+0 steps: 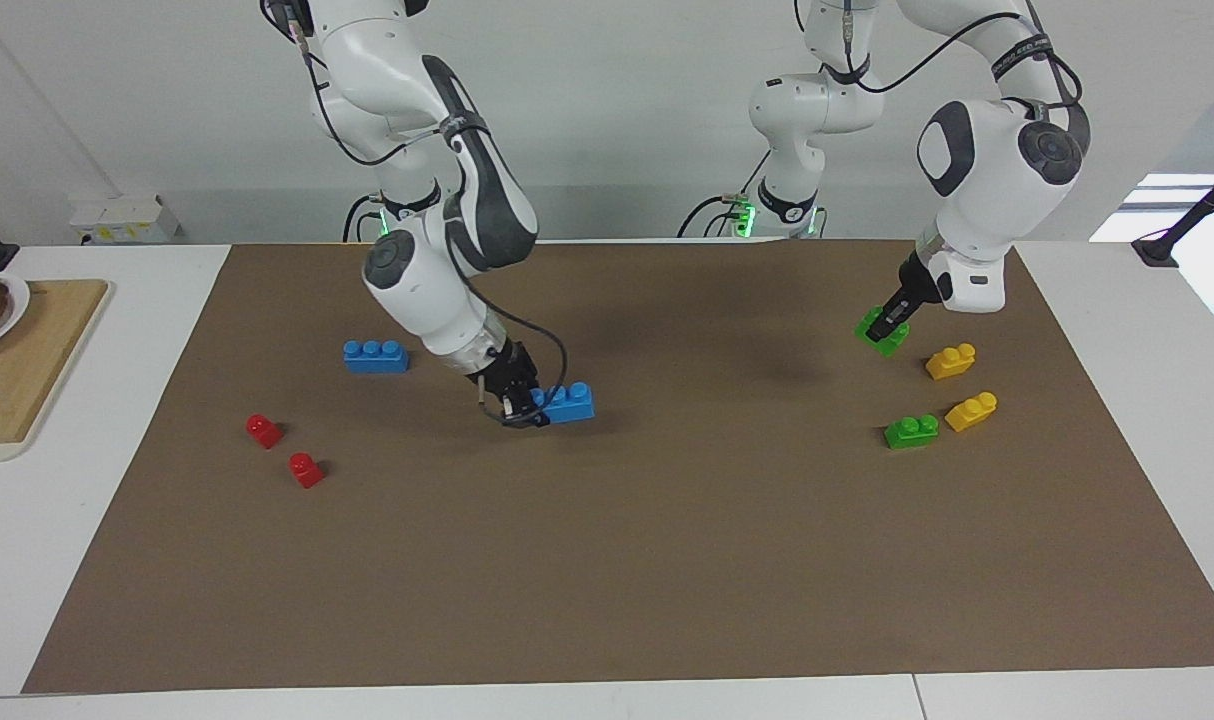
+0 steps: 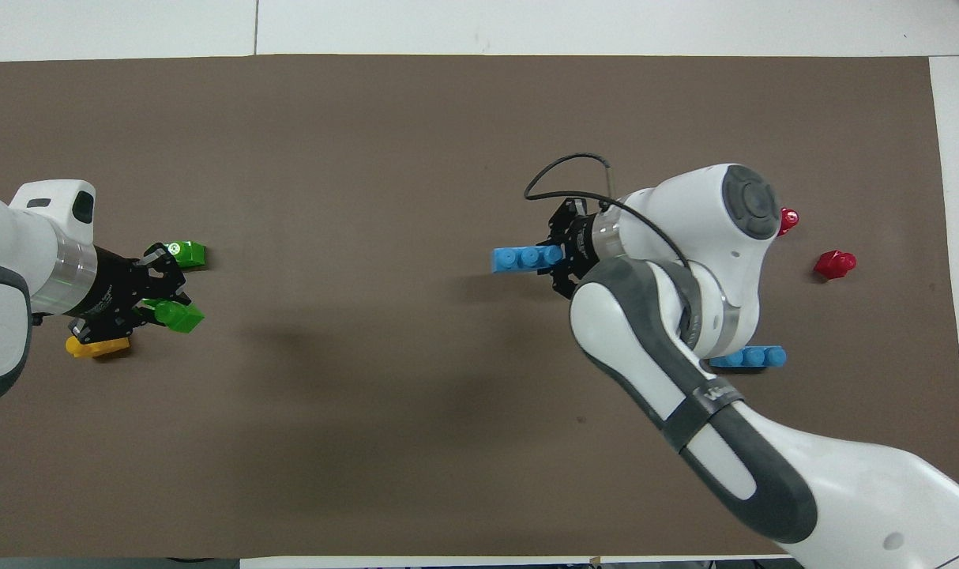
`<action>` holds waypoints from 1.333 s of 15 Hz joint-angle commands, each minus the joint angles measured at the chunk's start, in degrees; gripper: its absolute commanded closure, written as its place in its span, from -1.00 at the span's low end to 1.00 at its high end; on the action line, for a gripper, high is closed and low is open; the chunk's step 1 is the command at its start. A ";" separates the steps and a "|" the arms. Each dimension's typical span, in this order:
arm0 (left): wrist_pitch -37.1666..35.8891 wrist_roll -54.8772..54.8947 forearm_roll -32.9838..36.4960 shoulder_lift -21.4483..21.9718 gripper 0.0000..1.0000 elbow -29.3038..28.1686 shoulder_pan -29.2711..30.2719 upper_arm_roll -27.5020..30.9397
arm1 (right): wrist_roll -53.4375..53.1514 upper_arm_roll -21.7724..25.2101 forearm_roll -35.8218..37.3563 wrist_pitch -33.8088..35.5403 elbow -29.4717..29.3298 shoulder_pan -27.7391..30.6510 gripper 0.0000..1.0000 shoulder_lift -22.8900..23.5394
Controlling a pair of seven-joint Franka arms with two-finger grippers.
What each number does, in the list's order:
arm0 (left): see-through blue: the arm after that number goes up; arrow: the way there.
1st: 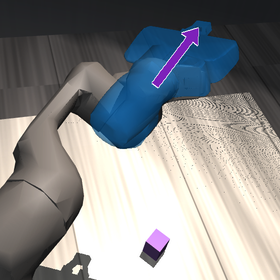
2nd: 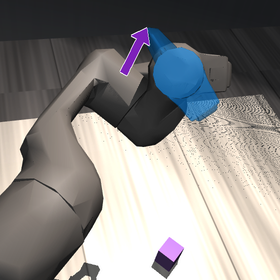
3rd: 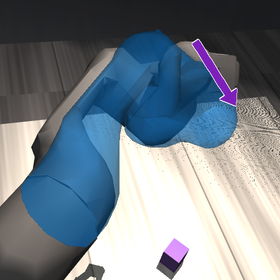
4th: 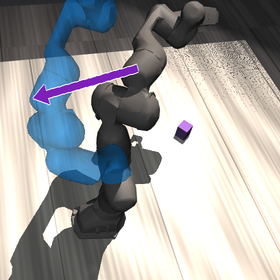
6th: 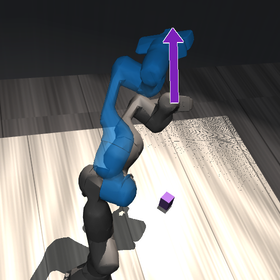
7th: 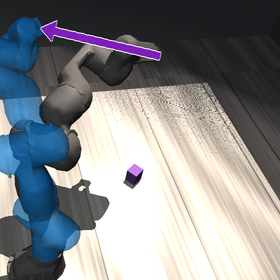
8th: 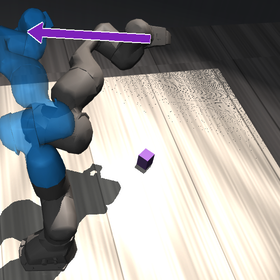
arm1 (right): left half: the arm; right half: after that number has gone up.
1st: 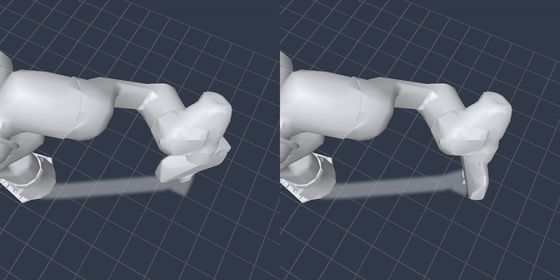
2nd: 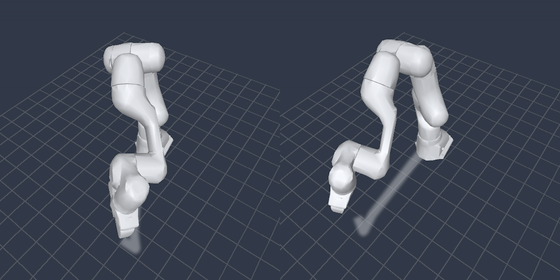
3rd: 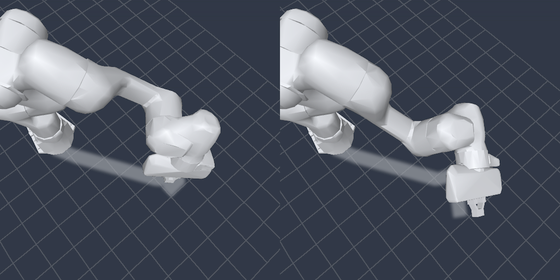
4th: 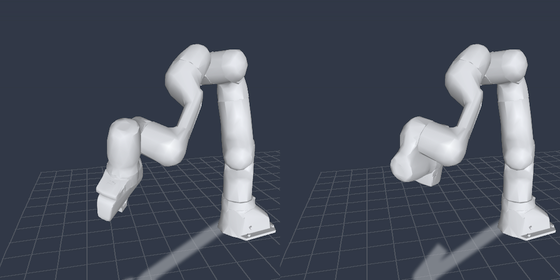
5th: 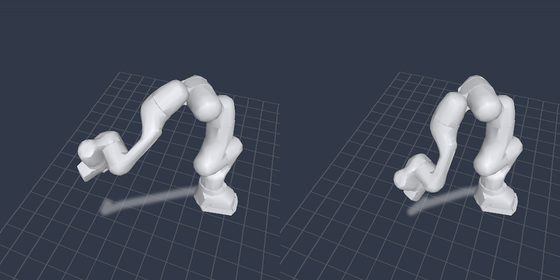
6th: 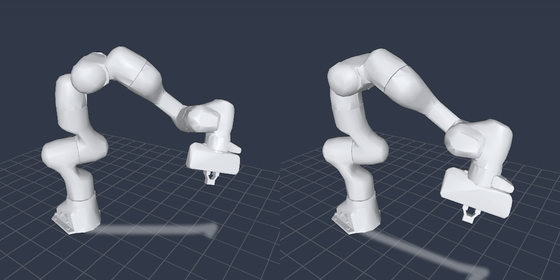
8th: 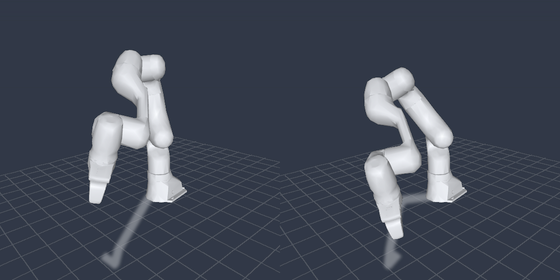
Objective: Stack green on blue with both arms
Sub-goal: 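Carry the green brick and blue brick toward the table center with both grippers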
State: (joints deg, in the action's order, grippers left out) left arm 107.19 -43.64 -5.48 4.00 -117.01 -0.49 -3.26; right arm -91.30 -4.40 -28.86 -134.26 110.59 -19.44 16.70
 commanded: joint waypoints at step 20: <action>10.05 -66.46 -0.24 -2.58 1.00 1.78 -15.93 -3.33 | -20.41 0.53 8.38 -8.30 2.17 -12.73 1.00 5.18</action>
State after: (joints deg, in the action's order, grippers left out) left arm 115.38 -105.21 -6.09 3.26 -115.55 -13.63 -7.33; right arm -110.23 -4.00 -22.24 -141.07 111.56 -31.98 22.12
